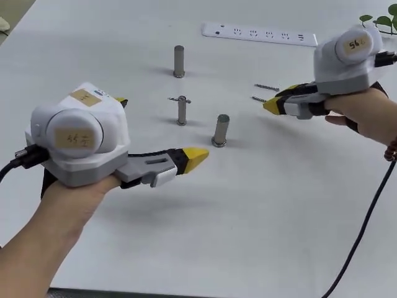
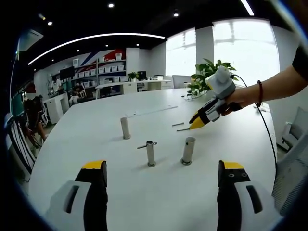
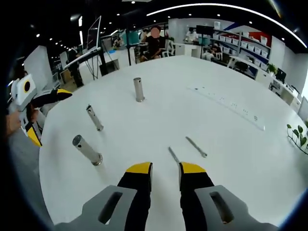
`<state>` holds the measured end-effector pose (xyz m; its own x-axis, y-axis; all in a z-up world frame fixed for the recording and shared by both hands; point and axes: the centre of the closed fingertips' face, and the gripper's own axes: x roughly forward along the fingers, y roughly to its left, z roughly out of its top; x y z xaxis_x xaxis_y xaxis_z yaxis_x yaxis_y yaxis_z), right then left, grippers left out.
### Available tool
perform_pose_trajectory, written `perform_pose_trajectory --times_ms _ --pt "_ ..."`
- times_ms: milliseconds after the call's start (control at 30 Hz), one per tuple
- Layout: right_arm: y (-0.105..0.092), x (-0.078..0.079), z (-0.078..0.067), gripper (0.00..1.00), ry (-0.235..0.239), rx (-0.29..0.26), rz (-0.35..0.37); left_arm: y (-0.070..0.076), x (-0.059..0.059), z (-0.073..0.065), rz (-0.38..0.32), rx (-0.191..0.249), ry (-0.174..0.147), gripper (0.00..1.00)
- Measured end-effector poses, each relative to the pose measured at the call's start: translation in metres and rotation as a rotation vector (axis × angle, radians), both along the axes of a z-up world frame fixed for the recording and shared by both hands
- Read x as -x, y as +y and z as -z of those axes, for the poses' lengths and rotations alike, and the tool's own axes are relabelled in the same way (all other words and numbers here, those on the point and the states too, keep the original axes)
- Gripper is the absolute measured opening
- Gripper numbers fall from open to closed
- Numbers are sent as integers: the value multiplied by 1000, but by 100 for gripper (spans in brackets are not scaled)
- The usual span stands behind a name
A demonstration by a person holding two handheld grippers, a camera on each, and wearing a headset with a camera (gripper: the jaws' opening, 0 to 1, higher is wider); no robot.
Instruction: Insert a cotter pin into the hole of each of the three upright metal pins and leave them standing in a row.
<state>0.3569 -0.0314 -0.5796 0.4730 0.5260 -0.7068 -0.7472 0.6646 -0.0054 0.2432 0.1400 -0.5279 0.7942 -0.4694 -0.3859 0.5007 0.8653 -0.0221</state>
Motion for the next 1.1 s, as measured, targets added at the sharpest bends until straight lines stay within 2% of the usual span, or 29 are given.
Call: perform_pose_trajectory --times_ms 133,200,600,767,800,933,967,1067,1100 --pt "-1 -4 5 14 23 12 -3 1 0 1 1 -4 5 93" --pt "-1 -4 10 13 53 16 2 1 0 3 2 -7 8 93" --pt "-4 -7 18 3 96 117 -49 0 0 3 16 -13 10 88" --pt "-5 -2 20 2 131 194 -95 0 0 3 22 -17 9 87" --pt "-4 -1 19 1 125 204 -102 0 0 3 23 -18 10 87" --pt "-7 1 19 0 177 245 -112 0 0 3 24 -17 13 87" --pt "-9 -4 21 0 169 270 -126 -1 0 3 25 -18 13 87" --pt "-8 -2 22 0 165 312 -153 0 0 3 25 -20 14 87" --pt "-12 -9 24 0 163 326 -156 -1 1 3 27 -20 17 86"
